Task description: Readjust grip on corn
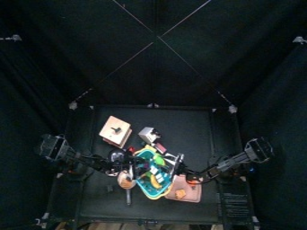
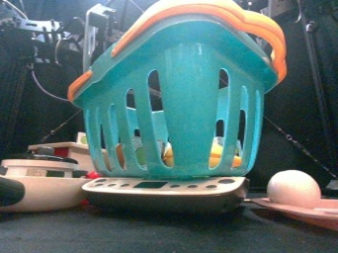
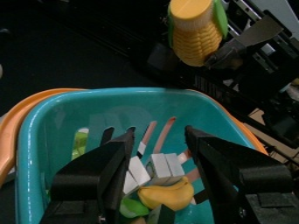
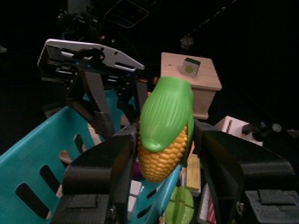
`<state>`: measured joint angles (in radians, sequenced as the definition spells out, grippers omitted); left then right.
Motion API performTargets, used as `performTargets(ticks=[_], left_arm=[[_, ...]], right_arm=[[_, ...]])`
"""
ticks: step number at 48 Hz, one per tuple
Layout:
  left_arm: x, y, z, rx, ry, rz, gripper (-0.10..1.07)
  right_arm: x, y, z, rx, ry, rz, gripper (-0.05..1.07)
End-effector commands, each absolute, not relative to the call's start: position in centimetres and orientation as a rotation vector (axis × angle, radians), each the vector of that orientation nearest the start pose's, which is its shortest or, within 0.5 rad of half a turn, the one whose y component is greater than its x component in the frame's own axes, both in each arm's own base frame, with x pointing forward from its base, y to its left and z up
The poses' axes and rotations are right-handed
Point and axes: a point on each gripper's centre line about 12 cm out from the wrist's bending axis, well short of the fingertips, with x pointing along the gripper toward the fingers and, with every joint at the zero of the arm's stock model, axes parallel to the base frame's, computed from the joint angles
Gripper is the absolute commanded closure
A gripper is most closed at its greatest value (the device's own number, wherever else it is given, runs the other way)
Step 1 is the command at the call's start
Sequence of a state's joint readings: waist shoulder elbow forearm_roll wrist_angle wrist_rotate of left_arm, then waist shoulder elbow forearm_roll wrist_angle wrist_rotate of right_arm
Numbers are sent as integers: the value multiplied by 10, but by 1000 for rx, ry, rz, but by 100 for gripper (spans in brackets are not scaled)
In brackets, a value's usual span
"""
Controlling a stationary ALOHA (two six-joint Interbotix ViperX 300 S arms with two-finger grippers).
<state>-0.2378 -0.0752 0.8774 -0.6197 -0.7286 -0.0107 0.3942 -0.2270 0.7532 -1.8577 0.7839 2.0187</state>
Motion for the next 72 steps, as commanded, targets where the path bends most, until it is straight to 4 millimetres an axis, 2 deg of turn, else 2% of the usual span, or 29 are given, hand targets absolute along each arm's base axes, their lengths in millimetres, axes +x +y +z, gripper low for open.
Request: performTargets(ticks=[1, 18, 33, 44, 50, 57, 66, 72], left_arm=[[357, -36, 209, -446, 77, 196, 11], [352, -38, 232, -291, -114, 118, 11], [345, -41, 240, -157, -308, 33, 10], [351, -48, 246, -95, -438, -37, 9], [353, -52, 250, -66, -490, -81, 4], [359, -49, 260, -65, -542, -82, -5], [372, -43, 269, -92, -582, -18, -5], [379, -45, 271, -68, -596, -49, -5]], right_arm=[[337, 54, 275, -50, 167, -357, 26], [331, 61, 285, 9, 157, -301, 26], [319, 75, 319, 83, 118, -138, 26], [303, 75, 344, 95, 54, -71, 26], [298, 73, 351, 101, 33, -60, 26], [301, 73, 347, 74, 43, -60, 26], [306, 76, 334, -30, 50, -46, 25], [309, 80, 330, -61, 56, -28, 26]])
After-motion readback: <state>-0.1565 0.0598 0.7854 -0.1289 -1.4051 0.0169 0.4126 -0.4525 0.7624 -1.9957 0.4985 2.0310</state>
